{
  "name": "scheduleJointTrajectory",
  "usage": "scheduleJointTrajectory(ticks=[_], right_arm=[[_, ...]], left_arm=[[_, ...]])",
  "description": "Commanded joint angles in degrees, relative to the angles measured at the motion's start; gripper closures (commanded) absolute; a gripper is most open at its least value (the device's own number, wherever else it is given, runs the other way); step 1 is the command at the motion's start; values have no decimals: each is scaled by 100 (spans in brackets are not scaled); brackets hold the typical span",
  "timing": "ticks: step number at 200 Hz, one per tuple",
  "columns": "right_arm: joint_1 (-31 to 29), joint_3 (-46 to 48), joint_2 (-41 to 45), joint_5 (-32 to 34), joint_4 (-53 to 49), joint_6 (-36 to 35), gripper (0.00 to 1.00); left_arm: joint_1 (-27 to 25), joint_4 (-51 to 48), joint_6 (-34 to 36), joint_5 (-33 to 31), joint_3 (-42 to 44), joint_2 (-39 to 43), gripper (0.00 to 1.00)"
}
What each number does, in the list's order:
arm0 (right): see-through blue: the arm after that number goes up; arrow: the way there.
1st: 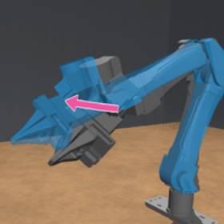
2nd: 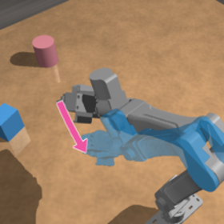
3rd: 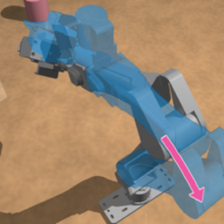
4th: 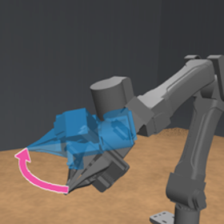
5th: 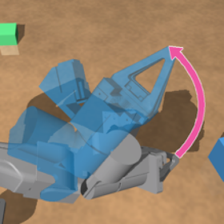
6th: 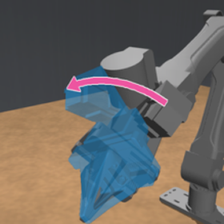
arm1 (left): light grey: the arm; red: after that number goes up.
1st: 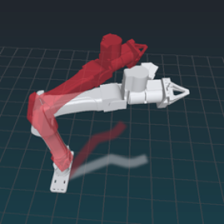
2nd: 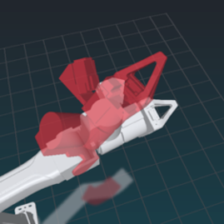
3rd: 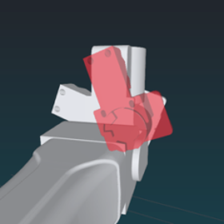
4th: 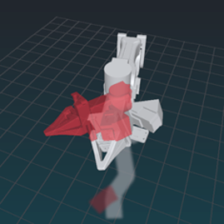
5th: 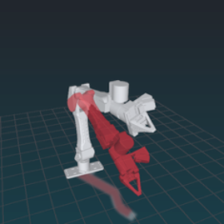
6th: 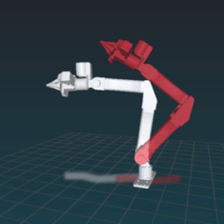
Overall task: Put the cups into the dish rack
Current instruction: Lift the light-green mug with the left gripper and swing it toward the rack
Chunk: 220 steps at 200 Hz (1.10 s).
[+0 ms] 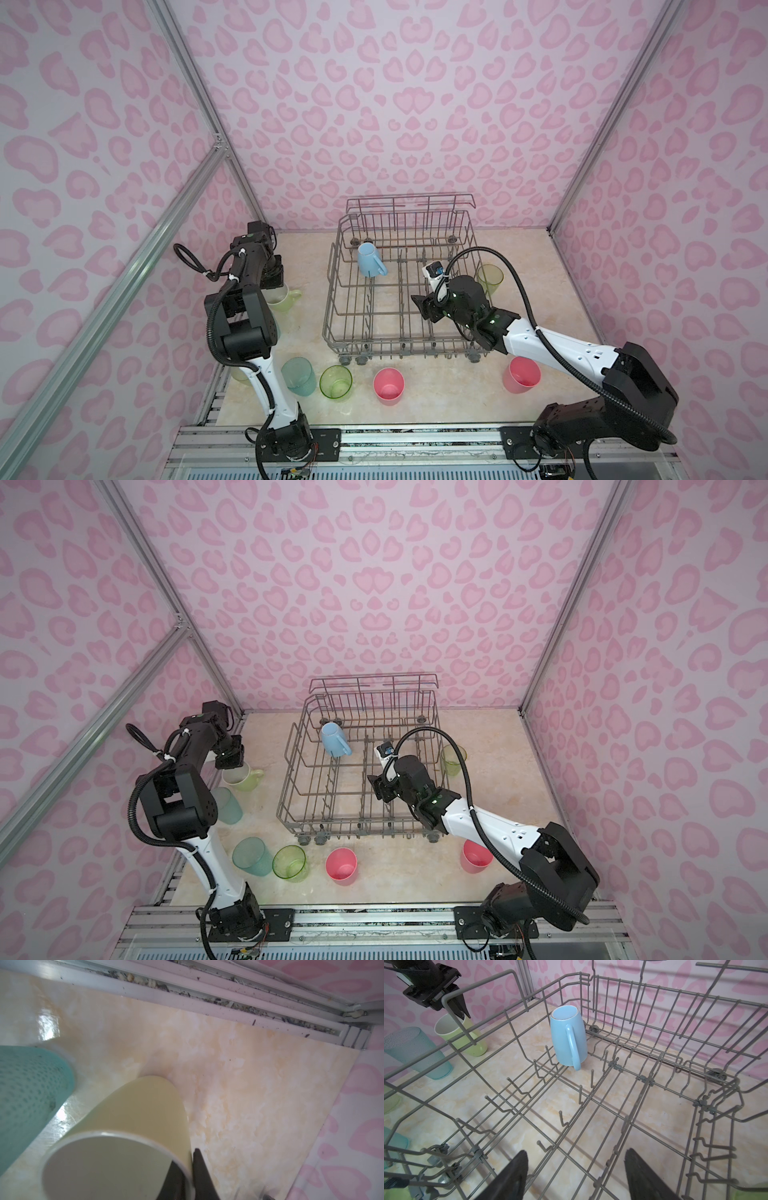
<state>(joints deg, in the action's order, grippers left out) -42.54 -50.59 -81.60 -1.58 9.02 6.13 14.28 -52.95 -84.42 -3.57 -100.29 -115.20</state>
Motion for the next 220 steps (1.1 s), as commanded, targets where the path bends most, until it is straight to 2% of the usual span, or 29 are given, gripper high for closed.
scheduleJointTrajectory(ticks=[1,117,220], right_arm=[[-8,-69,-21,-134,-26,217,27],[-92,-203,-4,-131,-84,455,27],[-102,-336,-40,-107,-179,751,28]], left_arm=[[-31,317,167,165,-25,190,88],[-65,721,385,598,298,725,91],[-313,1101,716,1098,182,1135,91]])
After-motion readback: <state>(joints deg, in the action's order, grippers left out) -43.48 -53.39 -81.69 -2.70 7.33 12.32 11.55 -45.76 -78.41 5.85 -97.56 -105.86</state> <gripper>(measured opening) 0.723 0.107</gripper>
